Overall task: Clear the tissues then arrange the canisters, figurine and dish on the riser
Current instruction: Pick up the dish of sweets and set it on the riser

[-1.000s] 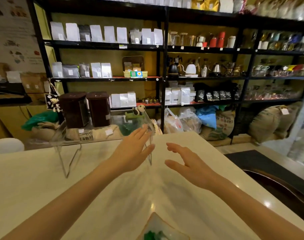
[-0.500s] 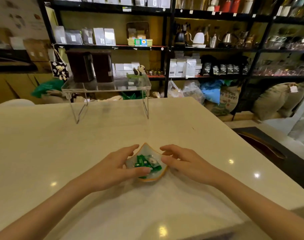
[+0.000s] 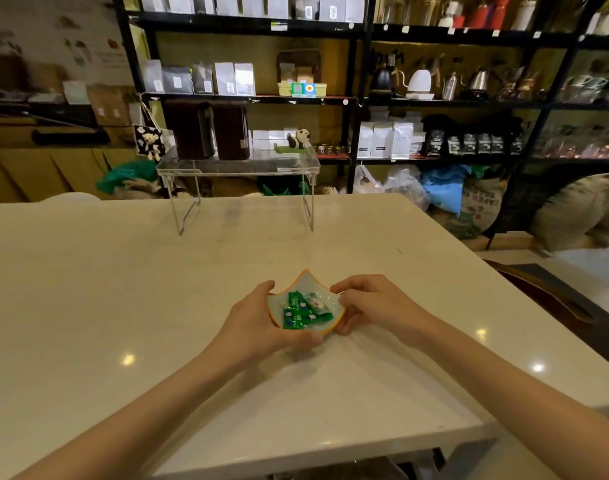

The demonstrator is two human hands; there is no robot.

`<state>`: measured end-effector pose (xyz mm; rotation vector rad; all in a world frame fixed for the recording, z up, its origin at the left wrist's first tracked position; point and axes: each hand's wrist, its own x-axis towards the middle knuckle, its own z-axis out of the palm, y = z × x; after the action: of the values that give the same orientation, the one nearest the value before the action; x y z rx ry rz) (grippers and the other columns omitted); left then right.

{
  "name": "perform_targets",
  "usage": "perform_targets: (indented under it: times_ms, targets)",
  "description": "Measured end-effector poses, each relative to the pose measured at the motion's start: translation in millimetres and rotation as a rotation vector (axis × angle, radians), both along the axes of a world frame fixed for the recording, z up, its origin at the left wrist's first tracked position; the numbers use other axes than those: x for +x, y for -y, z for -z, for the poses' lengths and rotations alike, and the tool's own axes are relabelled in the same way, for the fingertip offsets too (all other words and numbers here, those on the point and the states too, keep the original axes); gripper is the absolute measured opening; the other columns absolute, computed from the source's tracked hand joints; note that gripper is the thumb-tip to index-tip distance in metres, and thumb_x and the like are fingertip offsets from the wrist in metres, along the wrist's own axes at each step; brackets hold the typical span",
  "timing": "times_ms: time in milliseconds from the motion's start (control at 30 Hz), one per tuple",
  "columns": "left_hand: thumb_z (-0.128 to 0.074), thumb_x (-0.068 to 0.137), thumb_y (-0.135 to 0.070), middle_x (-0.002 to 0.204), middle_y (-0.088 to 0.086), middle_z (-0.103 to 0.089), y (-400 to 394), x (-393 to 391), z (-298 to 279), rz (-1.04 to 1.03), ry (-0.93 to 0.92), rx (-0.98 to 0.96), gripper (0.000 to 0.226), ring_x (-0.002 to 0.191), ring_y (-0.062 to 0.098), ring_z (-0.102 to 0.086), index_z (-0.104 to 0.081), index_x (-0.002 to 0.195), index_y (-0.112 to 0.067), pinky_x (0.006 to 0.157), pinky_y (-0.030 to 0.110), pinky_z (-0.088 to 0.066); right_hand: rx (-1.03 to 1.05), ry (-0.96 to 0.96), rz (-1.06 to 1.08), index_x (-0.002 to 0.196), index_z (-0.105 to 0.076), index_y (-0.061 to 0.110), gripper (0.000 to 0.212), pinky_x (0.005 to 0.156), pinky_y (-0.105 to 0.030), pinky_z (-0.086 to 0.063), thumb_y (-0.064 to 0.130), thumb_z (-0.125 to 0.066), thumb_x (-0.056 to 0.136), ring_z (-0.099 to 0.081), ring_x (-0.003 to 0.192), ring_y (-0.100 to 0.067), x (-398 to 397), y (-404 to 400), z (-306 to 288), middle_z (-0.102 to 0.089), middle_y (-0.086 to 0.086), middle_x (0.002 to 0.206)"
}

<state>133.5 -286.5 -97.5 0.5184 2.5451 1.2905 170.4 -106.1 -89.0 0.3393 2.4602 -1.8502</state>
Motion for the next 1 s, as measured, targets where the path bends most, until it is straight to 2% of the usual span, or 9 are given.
perform_targets:
  times_ms: [100,200,400,500,567,633,733,867,1000]
  targets:
    - [-0.076,0.021,-0.054,0.130,0.006,-0.055,-3,-6,-4,-0.045,0.030,0.057,0.133,0.111,0.022,-0.059,-0.030,0.140,-0.015,0.095,0.036,-0.050,-0.020,-0.021,0.013,0.104,-0.057,-0.003,0.024,0.050,-0.024,-0.055,-0.004,-0.042,0.085,-0.062,0.044,-0.015,-4,-1,-4,-0.062,-0.015,0.068]
    - [-0.090,0.044,-0.029,0.128,0.008,-0.055,-5,-18,-15,-0.065,0.074,0.158,0.112,0.108,0.021,-0.057,-0.033,0.139,-0.014,0.085,0.030,-0.049,-0.054,-0.061,0.041,0.101,-0.058,-0.005,0.021,0.051,-0.023,-0.056,-0.002,-0.045,0.085,-0.063,0.048,-0.018,-12,-4,-16,-0.062,-0.015,0.069]
    - [-0.086,0.052,-0.009,0.120,0.012,-0.064,-9,-62,-52,-0.104,0.113,0.380,0.095,0.103,0.025,-0.064,-0.039,0.134,-0.011,0.087,0.033,-0.052,-0.150,-0.197,0.077,0.088,-0.062,-0.001,0.010,0.053,-0.025,-0.059,0.003,-0.053,0.085,-0.065,0.050,-0.018,-46,-11,-52,-0.064,-0.019,0.071]
    - [-0.083,0.057,-0.003,0.111,0.006,-0.069,-17,-87,-76,-0.069,0.039,0.464,0.067,0.091,0.011,-0.068,-0.057,0.117,-0.011,0.072,0.018,-0.054,-0.152,-0.281,0.103,0.083,-0.064,0.002,0.009,0.057,-0.024,-0.059,0.005,-0.056,0.084,-0.065,0.058,-0.021,-68,-16,-72,-0.066,-0.019,0.073]
    - [-0.082,0.058,-0.005,0.098,-0.002,-0.072,-24,-105,-92,-0.059,-0.022,0.487,0.041,0.076,-0.001,-0.067,-0.067,0.094,-0.019,0.064,0.011,-0.053,-0.166,-0.329,0.124,0.079,-0.064,0.005,0.009,0.059,-0.024,-0.059,0.006,-0.056,0.085,-0.064,0.062,-0.023,-83,-20,-85,-0.066,-0.019,0.075]
    - [-0.081,0.061,-0.008,0.085,-0.008,-0.072,-30,-125,-107,-0.051,-0.054,0.505,0.029,0.075,0.001,-0.066,-0.066,0.075,-0.028,0.068,0.015,-0.052,-0.170,-0.368,0.136,0.077,-0.064,0.008,0.010,0.062,-0.024,-0.059,0.009,-0.058,0.085,-0.065,0.066,-0.022,-99,-25,-99,-0.066,-0.017,0.076]
    - [-0.078,0.065,-0.009,0.094,0.000,-0.074,-39,-154,-127,0.002,-0.042,0.542,0.023,0.093,0.016,-0.068,-0.070,0.081,-0.025,0.082,0.027,-0.053,-0.149,-0.399,0.131,0.074,-0.066,0.012,0.014,0.067,-0.026,-0.058,0.013,-0.059,0.086,-0.066,0.071,-0.020,-123,-33,-117,-0.069,-0.012,0.075]
    - [-0.077,0.067,-0.009,0.107,0.009,-0.072,-51,-203,-143,0.004,0.021,0.529,0.034,0.101,0.022,-0.066,-0.069,0.100,-0.011,0.088,0.031,-0.053,-0.077,-0.403,0.161,0.078,-0.066,0.014,0.013,0.068,-0.027,-0.055,0.013,-0.057,0.086,-0.066,0.072,-0.016,-164,-45,-133,-0.069,-0.006,0.077]
    - [-0.076,0.068,-0.008,0.105,0.010,-0.070,-63,-248,-148,-0.022,0.112,0.527,0.038,0.101,0.023,-0.066,-0.066,0.105,-0.008,0.090,0.034,-0.054,0.087,-0.402,0.183,0.101,-0.067,0.010,0.019,0.066,-0.023,-0.053,0.018,-0.055,0.089,-0.062,0.073,-0.009,-203,-56,-135,-0.067,0.002,0.079]
